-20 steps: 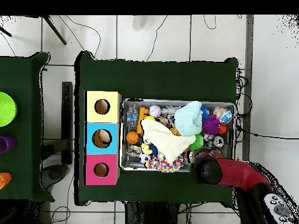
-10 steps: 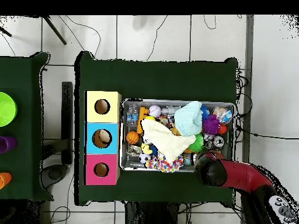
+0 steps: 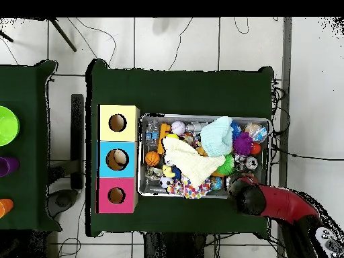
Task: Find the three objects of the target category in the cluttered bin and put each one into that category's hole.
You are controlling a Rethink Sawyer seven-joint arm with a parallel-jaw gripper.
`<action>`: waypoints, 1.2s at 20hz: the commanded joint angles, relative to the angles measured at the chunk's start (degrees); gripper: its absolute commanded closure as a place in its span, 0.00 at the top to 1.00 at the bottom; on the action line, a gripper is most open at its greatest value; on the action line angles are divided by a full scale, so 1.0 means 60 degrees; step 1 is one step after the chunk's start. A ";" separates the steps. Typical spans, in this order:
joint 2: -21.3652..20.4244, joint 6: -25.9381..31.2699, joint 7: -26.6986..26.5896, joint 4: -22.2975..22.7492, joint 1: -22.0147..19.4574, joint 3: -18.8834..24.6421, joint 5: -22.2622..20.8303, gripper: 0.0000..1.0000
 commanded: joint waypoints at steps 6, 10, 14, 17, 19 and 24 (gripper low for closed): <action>0.0746 0.0188 -0.0484 -0.0878 -0.0237 0.0762 -0.0771 1.00; 0.1087 0.0067 -0.0448 -0.0987 -0.0334 0.0858 -0.0831 1.00; 0.1343 -0.0103 -0.0304 -0.0999 -0.0345 0.0775 -0.0958 1.00; 0.1292 -0.0032 -0.0215 -0.0999 -0.0156 0.0635 -0.0990 1.00; 0.1312 0.0273 -0.0266 -0.1087 -0.0061 0.0546 -0.0941 1.00; 0.1652 0.0703 -0.0494 -0.1345 -0.0011 0.0503 -0.0954 1.00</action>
